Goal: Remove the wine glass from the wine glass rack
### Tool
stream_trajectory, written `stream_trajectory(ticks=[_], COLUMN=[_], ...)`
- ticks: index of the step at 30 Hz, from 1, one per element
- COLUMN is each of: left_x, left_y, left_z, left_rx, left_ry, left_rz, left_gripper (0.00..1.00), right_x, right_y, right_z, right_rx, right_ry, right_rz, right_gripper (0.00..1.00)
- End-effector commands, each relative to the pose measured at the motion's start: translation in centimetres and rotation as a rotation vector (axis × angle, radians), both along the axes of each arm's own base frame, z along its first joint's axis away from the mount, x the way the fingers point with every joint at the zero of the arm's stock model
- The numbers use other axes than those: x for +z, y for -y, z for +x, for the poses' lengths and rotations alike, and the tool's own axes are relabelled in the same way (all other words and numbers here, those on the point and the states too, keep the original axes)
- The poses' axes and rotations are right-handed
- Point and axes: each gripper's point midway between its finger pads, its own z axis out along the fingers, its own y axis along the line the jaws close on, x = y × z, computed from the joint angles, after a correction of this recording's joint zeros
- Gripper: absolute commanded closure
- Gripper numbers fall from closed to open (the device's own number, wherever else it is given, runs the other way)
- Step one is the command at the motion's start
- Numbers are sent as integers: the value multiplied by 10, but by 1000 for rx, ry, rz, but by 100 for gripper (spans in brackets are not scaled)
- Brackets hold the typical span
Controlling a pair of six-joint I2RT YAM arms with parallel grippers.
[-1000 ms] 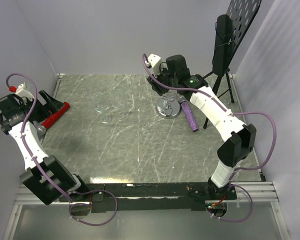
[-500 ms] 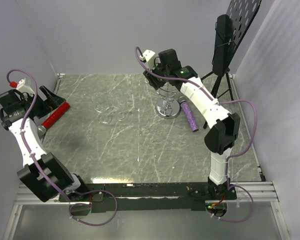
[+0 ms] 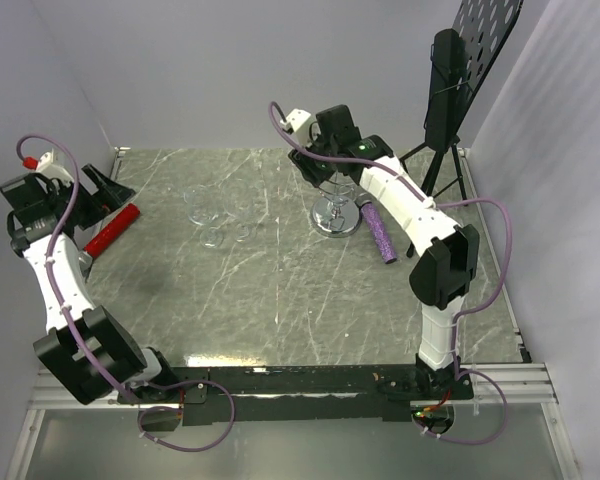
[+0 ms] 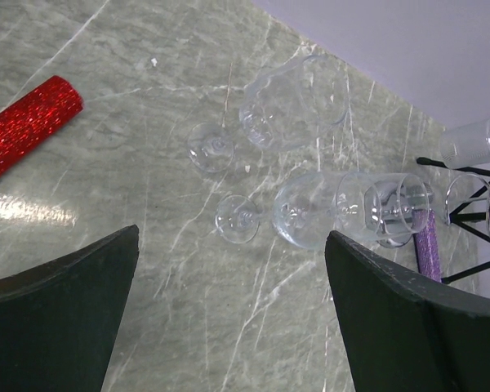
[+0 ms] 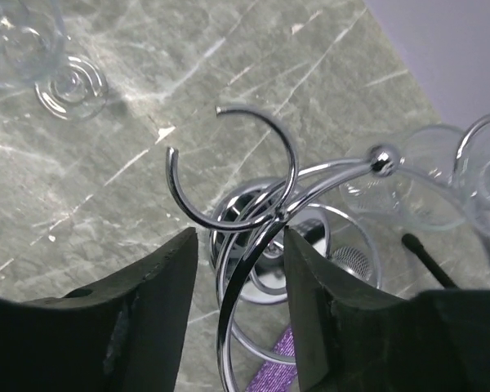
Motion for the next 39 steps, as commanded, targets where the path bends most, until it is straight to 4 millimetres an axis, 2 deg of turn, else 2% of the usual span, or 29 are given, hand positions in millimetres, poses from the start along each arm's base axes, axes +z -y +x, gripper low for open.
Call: stream_trajectory(ticks=[1,7,11,14,17,22,26,32,35,39], left_x=[20,17,13,10,7,4,2,-3,-2,1], left_y=[10,22,25,35,42,38,33,31,29,26], left_z=[3,-4,-9,-10,-9,-6,-5,-6,-3,1], left_rx=[18,26,27,7,-10,3,16,2,-6,-3], left_ry=[81,123,111,108,108,88,68,13,-1,3], left_rz=[50,53,58,19,-11,4,30,63,72,79], left_gripper=[0,0,0,0,1,1,2,2,2,2], right_x=[35,34,37,38,33,27,28,52,55,42], right_y=[22,39,45,48,49,52,50,38,29,22], right_z=[-9,-6,2,5,2,-6,-8,-3,3,6], right_rx=[-35,-50,-54,-66,-70,-73,-76,-76,-69,-49], right_ry=[87,113,113,91,68,61,65,77,66,21], right_rz=[-11,-109,-146,-156,-157,-133,-100,-12,15,8], right_gripper=[45,36,37,38,39,40,40,39,40,43])
